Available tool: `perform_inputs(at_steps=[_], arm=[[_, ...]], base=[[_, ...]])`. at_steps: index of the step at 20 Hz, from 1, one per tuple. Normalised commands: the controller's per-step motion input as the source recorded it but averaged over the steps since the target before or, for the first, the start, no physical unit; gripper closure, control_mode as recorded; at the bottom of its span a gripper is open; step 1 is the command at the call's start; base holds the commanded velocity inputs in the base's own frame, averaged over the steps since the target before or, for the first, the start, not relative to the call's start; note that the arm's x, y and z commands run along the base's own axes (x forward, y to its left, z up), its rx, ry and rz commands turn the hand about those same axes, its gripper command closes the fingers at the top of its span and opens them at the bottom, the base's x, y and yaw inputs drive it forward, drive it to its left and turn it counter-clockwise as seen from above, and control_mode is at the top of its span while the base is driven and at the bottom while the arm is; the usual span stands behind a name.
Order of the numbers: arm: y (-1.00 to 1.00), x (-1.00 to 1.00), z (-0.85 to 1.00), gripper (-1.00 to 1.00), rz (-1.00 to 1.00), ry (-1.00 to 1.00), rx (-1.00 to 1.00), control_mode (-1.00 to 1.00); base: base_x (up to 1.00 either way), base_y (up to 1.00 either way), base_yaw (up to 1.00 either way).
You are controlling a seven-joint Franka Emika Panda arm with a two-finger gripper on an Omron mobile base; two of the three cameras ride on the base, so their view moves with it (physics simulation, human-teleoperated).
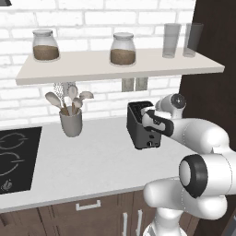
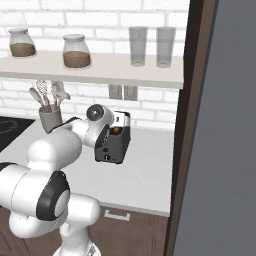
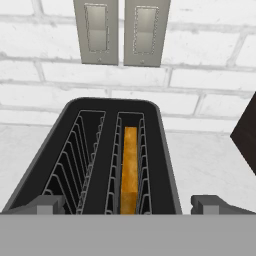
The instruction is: Start the toaster. Once the lever pops up, take the bread to the plate on the dining counter.
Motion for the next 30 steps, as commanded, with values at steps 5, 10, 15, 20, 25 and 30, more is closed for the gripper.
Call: perform_inputs(at_steps=[5, 10, 15, 20, 25, 30], arm=[[0.00, 0.00, 0.00, -1.00, 0.00, 0.00, 0.00, -1.00], [0.00, 0.00, 0.00, -1.00, 0.00, 0.00, 0.00, -1.00], [0.00, 0.00, 0.00, -1.00, 0.00, 0.00, 0.00, -1.00], [0.00, 0.00, 0.00, -1.00, 0.00, 0.00, 0.00, -1.00], [0.00, 0.00, 0.00, -1.00, 0.00, 0.00, 0.00, -1.00], [0.00, 0.00, 0.00, -1.00, 0.00, 0.00, 0.00, -1.00]], base=[[0.00, 0.00, 0.00], [0.00, 0.00, 0.00], [0.00, 0.00, 0.00], [0.00, 0.00, 0.00], [0.00, 0.00, 0.00], [0.00, 0.00, 0.00]])
